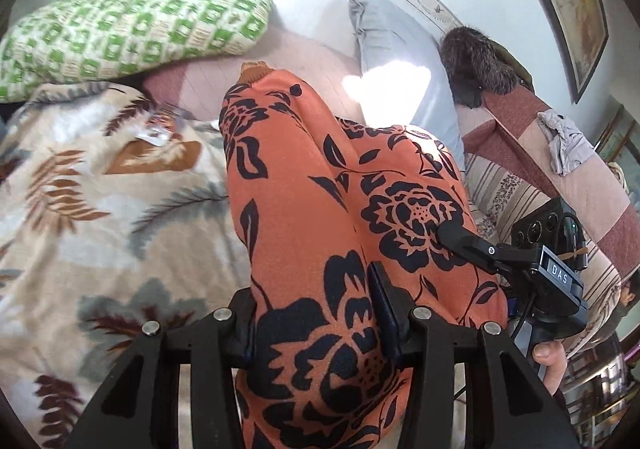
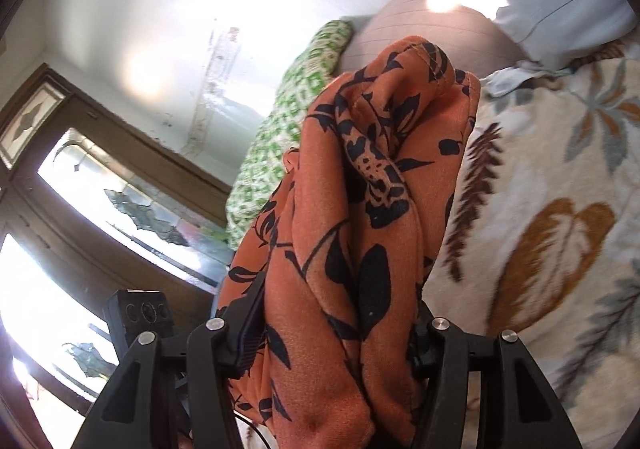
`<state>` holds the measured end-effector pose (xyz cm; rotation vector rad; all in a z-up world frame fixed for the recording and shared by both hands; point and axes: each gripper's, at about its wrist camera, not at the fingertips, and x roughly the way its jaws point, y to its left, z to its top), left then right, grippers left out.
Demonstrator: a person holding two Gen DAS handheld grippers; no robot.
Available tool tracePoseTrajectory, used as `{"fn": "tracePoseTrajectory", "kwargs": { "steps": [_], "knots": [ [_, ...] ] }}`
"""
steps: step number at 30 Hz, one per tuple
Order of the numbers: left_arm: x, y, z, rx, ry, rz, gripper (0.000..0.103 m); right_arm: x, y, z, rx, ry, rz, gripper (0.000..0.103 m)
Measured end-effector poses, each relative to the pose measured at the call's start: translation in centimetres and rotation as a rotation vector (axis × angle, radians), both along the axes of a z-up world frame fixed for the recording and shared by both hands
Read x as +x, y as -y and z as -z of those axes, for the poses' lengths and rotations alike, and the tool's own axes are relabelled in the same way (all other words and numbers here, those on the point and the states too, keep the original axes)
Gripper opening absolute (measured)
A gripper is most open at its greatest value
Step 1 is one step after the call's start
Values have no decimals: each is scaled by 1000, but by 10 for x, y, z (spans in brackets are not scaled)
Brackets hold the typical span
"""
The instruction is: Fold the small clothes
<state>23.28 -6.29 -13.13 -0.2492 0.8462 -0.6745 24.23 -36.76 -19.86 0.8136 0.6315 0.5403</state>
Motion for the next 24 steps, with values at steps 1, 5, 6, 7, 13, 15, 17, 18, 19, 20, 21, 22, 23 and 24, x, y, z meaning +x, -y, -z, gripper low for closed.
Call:
{"fn": "tracePoseTrajectory", "kwargs": {
  "steps": [1,5,6,7,13,15,17,18,19,20,21,22,23,24],
  "knots": [
    [-5,-10,2,15,-2,-14,48,-1,-7,1,4,3,-7,58],
    [-16,-39,29,37,-92,-64,48,-4,-43,17,11,-50,-48,58],
    [-17,-44,38,47,-121,-73,48,-6,-49,24,7,-71,-55,58],
    [-18,-44,46,64,-141,-79,48,-8,-56,32,-1,-95,-61,58],
    [-21,-51,115,191,-376,-112,67,-19,-76,102,-77,-350,-52,60],
    [-21,-57,106,171,-376,-114,67,-20,-71,116,-56,-401,-50,66],
    [-20,-65,88,190,-308,-134,68,-20,-63,109,-35,-421,-45,66],
    [-19,-71,77,198,-267,-158,69,-21,-59,98,-69,-403,-34,66],
    [-21,-76,68,194,-236,-177,71,-22,-54,86,-103,-381,-20,66],
    [-21,-80,57,176,-199,-192,73,-25,-47,71,-134,-355,1,66],
    [-20,-80,48,163,-166,-198,74,-27,-37,58,-153,-327,24,66],
    [-19,-78,42,165,-133,-200,74,-30,-29,42,-163,-275,52,66],
    [-19,-71,36,181,-96,-195,74,-31,-26,29,-167,-215,65,66],
    [-21,-64,34,195,-68,-179,74,-31,-25,16,-167,-157,54,66]
  ]
}}
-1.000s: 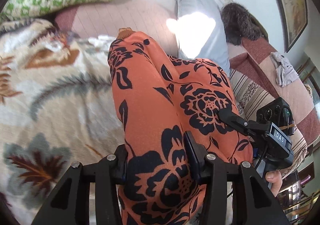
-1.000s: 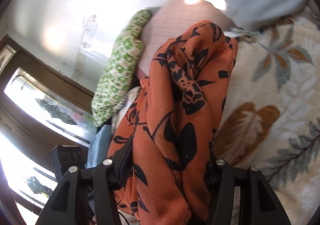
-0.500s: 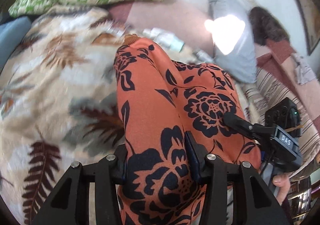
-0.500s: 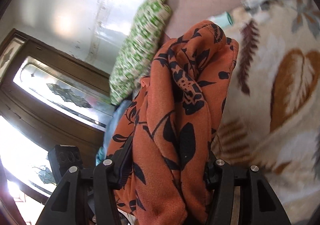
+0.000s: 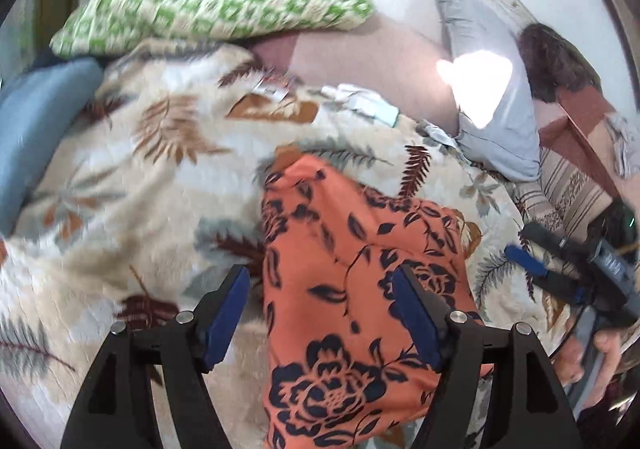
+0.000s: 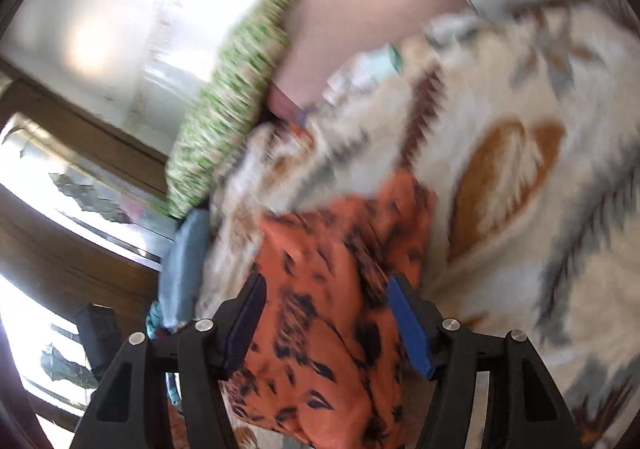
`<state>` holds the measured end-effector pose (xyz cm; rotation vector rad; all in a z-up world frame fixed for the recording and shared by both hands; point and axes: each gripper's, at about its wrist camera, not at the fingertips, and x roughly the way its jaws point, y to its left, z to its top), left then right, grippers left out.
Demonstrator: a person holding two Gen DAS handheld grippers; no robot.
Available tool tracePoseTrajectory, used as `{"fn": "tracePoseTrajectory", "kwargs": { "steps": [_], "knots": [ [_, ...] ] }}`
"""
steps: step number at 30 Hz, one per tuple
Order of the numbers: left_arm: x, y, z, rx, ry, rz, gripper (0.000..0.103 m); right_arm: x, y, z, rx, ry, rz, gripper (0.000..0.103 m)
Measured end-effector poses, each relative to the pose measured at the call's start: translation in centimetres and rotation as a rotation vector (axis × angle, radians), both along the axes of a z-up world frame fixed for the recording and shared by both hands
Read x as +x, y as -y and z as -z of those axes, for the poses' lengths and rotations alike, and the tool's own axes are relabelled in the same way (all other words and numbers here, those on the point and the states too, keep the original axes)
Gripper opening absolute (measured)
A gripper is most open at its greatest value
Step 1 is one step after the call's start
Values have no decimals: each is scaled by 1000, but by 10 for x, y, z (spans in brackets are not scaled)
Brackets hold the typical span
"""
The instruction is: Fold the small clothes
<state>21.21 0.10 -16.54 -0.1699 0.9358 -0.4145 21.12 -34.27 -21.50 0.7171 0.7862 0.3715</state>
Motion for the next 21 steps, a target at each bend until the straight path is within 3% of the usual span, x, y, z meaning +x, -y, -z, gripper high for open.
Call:
{"fn": "tracePoseTrajectory", "kwargs": {
  "steps": [4,6,9,10,11,12,14,18,21],
  "knots": [
    [1,44,11,111,31,95,74,23,-19,-14,70,68,-128,66],
    [0,58,28,191,-7,116,74,44,-30,4,141,29,-154,66],
    [-2,70,54,325,0,149,76,76,-38,55,221,-127,-119,63],
    [-3,73,58,344,14,167,77,86,-37,77,227,-198,-73,59],
    [-4,74,59,361,23,173,77,88,-30,99,255,-257,-44,36],
    [-5,74,56,358,28,176,78,89,-22,115,311,-291,-29,21],
    [-6,71,51,342,26,176,78,84,-10,122,415,-310,-16,21],
    [-11,59,42,294,5,127,78,50,-14,79,227,-227,-60,25],
    [-22,50,31,294,25,92,78,17,-24,58,182,-170,-98,25]
  ]
}}
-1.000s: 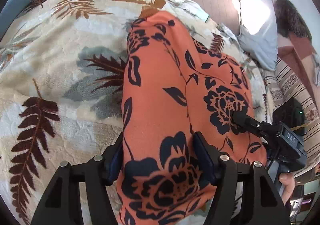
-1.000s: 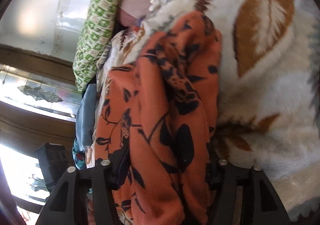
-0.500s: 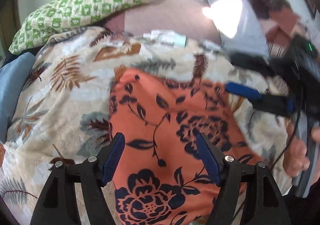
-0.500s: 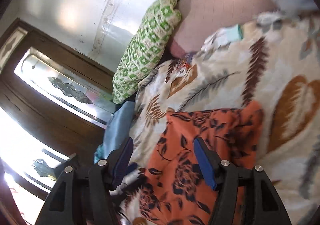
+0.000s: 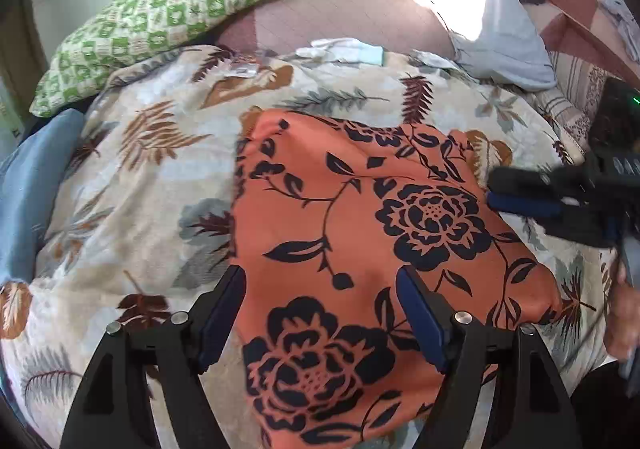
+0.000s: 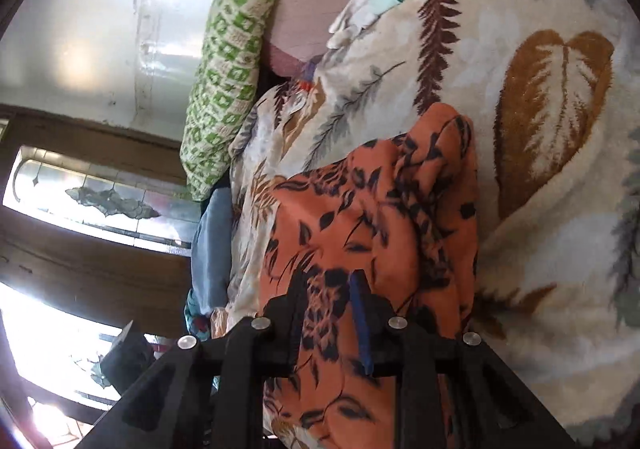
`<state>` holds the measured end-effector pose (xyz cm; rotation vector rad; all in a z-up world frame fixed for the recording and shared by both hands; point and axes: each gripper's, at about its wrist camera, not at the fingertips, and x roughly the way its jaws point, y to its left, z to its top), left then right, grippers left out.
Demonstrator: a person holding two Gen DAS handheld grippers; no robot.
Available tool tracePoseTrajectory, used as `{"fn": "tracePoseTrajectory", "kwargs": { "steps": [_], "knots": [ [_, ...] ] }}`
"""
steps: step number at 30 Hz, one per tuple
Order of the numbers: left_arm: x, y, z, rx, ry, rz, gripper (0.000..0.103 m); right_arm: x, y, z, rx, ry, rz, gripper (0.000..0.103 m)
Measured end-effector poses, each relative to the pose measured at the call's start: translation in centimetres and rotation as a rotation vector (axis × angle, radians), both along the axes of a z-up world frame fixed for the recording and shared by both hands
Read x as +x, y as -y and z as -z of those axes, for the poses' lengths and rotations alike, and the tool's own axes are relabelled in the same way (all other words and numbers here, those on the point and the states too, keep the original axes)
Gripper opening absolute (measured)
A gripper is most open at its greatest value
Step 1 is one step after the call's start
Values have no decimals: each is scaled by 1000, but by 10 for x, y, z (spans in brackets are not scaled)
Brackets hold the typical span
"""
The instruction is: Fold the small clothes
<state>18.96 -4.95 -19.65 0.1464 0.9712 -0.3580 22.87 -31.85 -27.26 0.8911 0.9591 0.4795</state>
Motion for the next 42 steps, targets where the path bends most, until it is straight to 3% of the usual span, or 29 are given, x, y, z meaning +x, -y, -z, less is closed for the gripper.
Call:
{"fn": "tracePoseTrajectory", "kwargs": {
  "steps": [5,8,11,19,23,32,37,40,41,42],
  "knots": [
    [-18,-19,-2,25,21,-67,78,-46,-30,-14,-189,32,-20,25],
    [-22,-27,13,62,-1,-102,81,-63,-46,5,-316,-24,-41,24],
    [-20,-31,28,70,-16,-110,84,-70,-54,18,-392,23,-53,23],
    [-20,-29,23,89,22,-110,87,-71,-41,22,-320,19,-70,22],
    [-16,-26,15,91,42,-116,87,-67,-45,8,-328,38,-94,24],
    [-14,-21,-9,99,130,-124,87,-74,-42,-32,-405,208,-66,24],
    [-22,-28,-29,95,185,-180,87,-98,-34,-66,-476,364,70,25],
    [-36,-33,-51,92,229,-234,87,-119,-39,-90,-517,427,136,32],
    [-45,-35,-60,91,253,-251,87,-127,-44,-98,-541,442,150,44],
    [-53,-37,-67,92,273,-264,87,-135,-47,-105,-563,453,164,67]
  ]
}}
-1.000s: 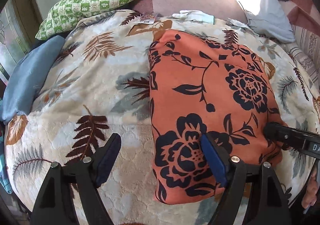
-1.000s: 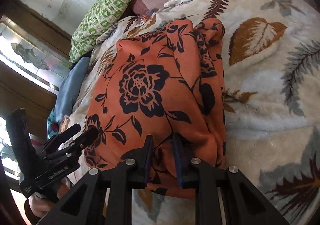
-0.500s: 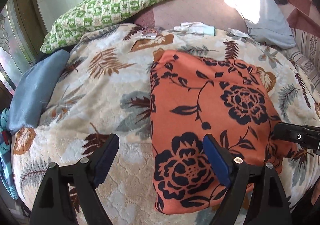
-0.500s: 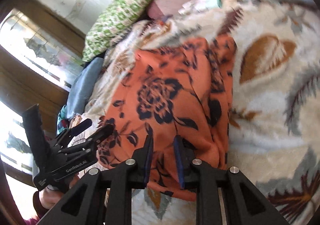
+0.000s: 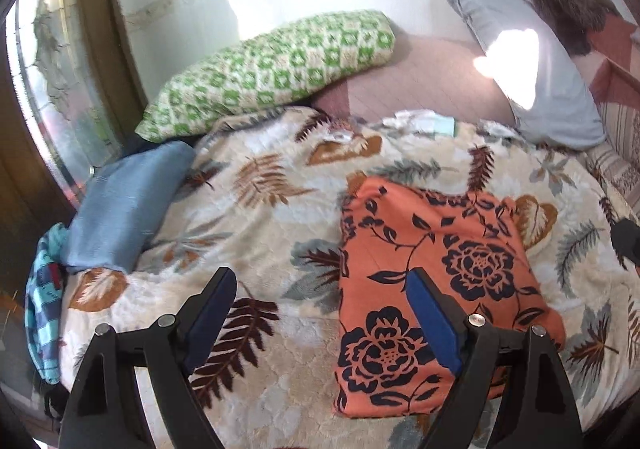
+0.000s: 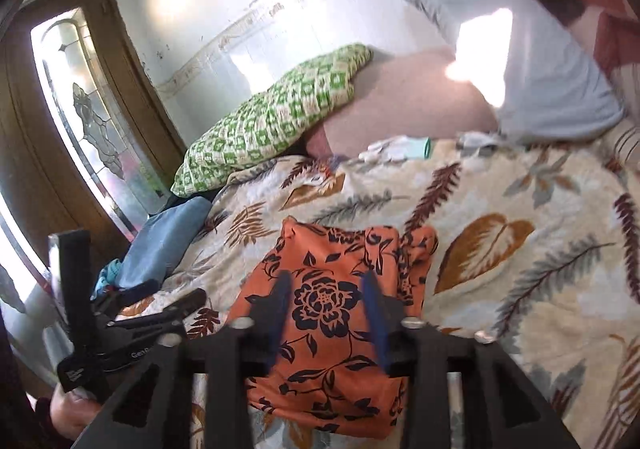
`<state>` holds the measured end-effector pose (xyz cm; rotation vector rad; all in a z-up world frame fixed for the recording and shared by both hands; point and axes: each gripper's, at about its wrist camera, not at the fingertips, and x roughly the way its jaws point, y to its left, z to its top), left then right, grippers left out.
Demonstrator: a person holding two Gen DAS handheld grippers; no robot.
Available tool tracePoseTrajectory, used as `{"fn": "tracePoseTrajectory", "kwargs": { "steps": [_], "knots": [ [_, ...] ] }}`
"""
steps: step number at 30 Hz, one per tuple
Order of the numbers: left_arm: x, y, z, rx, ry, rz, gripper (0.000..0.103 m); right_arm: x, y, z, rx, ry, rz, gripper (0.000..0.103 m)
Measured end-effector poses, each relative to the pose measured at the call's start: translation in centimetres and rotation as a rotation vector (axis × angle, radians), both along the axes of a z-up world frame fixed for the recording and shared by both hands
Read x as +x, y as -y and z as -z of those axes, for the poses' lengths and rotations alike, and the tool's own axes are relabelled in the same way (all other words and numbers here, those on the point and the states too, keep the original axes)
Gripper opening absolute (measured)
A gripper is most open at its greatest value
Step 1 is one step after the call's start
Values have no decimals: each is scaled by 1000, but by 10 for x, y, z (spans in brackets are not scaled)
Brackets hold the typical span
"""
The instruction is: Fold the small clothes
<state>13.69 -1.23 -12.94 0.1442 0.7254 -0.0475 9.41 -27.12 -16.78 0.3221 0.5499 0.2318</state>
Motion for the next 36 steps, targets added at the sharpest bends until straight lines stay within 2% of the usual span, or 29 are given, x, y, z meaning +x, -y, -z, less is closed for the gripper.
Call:
{"fn": "tracePoseTrajectory", "kwargs": {
  "steps": [1,5,11,13,16,18,25,36],
  "knots": [
    [-10,-3,-7,3,22,-11,89,-12,-4,-7,-16,22,21,72],
    [-47,-13,-36,24,78,-25,93,-50,-11,-22,-77,40,64,72],
    [-92,-31,-74,-32,118,-59,93,-99,-21,-29,-108,16,53,72],
    [-105,-33,-83,-25,135,-72,93,-112,-24,-36,-111,19,47,72],
    [-129,-32,-95,12,180,-86,102,-130,-27,-47,-102,38,43,72],
    [-144,-30,-103,29,215,-66,102,-142,-31,-55,-108,50,51,72],
    [-174,-31,-120,19,236,-31,102,-166,-33,-71,-97,85,69,72],
    [-186,-32,-133,-5,252,-25,102,-176,-30,-79,-91,105,63,72]
  ]
}}
